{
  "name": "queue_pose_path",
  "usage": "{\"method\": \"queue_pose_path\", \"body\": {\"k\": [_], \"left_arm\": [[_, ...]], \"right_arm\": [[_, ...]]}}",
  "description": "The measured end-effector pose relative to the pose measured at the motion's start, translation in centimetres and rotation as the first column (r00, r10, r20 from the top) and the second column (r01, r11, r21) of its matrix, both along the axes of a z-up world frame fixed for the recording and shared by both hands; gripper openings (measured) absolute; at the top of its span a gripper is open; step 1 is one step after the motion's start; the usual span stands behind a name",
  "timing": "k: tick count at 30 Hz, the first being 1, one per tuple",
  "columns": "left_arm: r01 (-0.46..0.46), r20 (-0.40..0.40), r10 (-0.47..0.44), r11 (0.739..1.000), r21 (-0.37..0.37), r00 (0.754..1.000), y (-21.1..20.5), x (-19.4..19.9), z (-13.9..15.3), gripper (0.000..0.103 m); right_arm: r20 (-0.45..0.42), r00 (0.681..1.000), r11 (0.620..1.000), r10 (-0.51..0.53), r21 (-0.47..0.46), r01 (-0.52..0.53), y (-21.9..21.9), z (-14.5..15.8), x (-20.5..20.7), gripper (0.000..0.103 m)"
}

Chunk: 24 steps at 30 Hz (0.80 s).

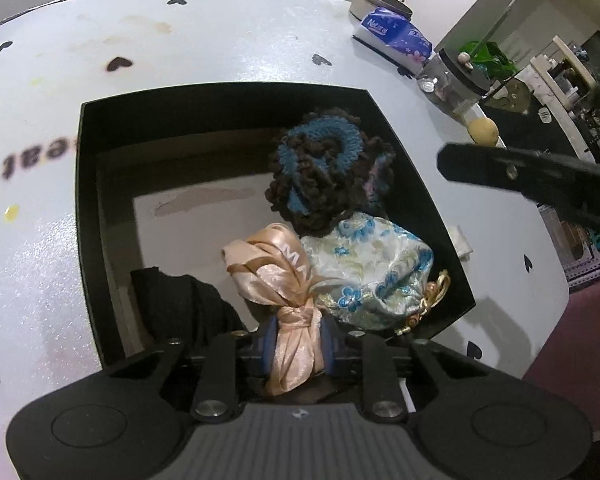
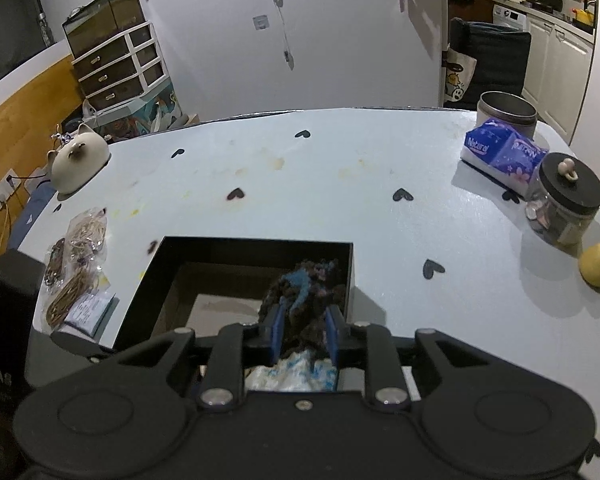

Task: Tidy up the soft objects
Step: 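Lower scrunchie into box with right tool while left holds bow inside box, then open both tools and lift them out of the black box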

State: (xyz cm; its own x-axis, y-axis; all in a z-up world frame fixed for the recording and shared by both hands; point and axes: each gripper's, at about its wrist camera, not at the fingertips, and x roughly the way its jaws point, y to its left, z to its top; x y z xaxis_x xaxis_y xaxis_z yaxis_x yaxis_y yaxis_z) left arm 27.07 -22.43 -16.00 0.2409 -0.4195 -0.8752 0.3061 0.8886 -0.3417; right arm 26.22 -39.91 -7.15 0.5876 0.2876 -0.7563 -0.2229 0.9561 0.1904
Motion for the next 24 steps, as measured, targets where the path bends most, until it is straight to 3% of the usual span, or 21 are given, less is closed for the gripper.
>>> {"method": "queue_pose_path", "body": {"k": [5, 13, 20, 24], "left_arm": [[-0.011, 0.023, 0.010, 1.000, 0.007, 1.000, 0.2, -0.3, 0.3, 0.028], [-0.013, 0.141, 0.011, 1.000, 0.018, 0.990, 1.0, -2.2, 3.2, 0.040], [-0.074, 0.249, 0.070, 0.997, 0.007, 0.966, 2.4, -4.2, 6.3, 0.057], [-0.111, 0.305, 0.105, 0.994, 0.001, 0.947, 3.3, -5.2, 7.9, 0.064]], "right_arm": [[0.012, 1.000, 1.000, -0.001, 0.019, 0.001, -0.2, 0.1, -0.9, 0.024], [0.092, 0.996, 0.999, -0.005, 0.046, 0.000, -0.7, 1.4, -2.9, 0.024], [0.165, 0.986, 0.999, -0.013, 0.046, 0.006, -0.7, 2.3, -5.1, 0.025], [0.211, 0.977, 0.999, -0.015, 0.036, 0.008, -0.3, 2.9, -6.3, 0.034]]}}
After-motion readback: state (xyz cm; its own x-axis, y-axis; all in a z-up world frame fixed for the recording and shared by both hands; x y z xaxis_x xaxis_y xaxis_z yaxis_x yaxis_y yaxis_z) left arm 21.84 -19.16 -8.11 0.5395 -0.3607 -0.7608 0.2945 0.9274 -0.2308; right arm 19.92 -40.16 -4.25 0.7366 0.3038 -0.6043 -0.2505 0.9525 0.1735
